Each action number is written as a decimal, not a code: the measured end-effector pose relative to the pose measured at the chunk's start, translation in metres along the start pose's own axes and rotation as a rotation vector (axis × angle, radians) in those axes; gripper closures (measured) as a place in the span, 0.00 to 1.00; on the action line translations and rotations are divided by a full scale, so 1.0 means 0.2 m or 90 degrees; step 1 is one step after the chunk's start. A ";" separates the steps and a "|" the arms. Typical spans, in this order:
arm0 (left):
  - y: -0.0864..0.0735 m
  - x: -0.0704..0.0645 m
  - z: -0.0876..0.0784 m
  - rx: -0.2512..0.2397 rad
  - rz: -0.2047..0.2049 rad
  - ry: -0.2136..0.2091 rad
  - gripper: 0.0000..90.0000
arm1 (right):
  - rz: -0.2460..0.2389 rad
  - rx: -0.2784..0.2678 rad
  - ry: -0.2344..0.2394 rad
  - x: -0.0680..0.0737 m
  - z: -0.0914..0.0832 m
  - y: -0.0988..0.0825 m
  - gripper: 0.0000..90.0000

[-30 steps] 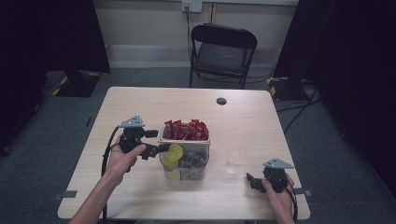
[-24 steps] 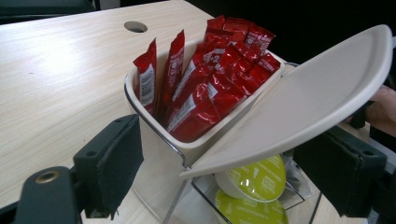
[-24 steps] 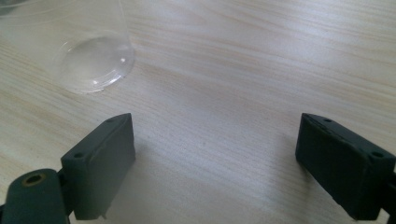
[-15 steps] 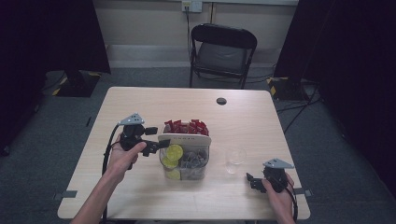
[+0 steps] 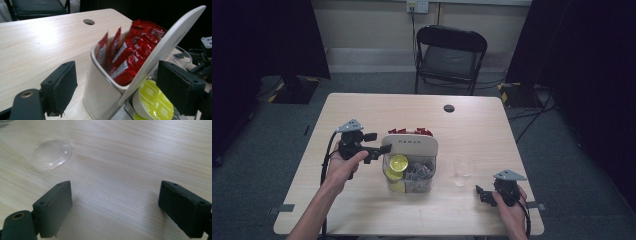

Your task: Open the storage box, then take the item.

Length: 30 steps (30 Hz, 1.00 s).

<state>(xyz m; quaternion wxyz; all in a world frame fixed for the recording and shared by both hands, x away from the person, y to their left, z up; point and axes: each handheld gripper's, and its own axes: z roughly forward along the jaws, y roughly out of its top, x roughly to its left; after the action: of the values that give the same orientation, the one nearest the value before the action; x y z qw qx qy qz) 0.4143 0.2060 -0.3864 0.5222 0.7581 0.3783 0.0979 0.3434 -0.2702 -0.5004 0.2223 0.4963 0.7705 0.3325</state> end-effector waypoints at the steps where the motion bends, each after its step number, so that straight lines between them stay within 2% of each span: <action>1: 0.00 0.00 0.00 0.000 -0.003 0.004 0.19 | 0.000 0.000 0.000 0.00 0.00 0.00 0.13; 6: 0.00 0.01 0.01 -0.001 -0.013 -0.001 0.18 | 0.000 0.000 -0.001 0.00 0.00 0.00 0.13; 11: 0.00 0.01 0.01 -0.001 -0.009 0.003 0.19 | 0.003 0.000 -0.002 0.00 0.00 0.00 0.13; 15: 0.00 0.02 0.01 0.002 -0.011 -0.005 0.19 | 0.003 0.001 -0.002 0.00 0.00 0.00 0.13; 19: 0.00 0.03 0.01 0.005 -0.017 -0.007 0.17 | -0.002 0.001 0.010 0.00 -0.01 -0.01 0.16; 24: 0.00 0.01 0.01 0.011 0.005 0.010 0.18 | -0.002 -0.010 0.018 0.00 -0.04 0.00 0.17; 26: 0.00 0.02 0.02 0.015 0.000 0.003 0.17 | -0.004 -0.020 0.032 0.01 -0.05 0.02 0.17; 30: 0.00 0.01 0.02 0.015 0.001 0.007 0.17 | -0.008 -0.020 0.051 0.03 -0.07 0.02 0.19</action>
<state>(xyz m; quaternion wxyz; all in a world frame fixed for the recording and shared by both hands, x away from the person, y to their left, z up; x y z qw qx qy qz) 0.4177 0.2050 -0.3892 0.5111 0.7640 0.3816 0.0977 0.3346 -0.2670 -0.4883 0.2012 0.4742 0.7765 0.3628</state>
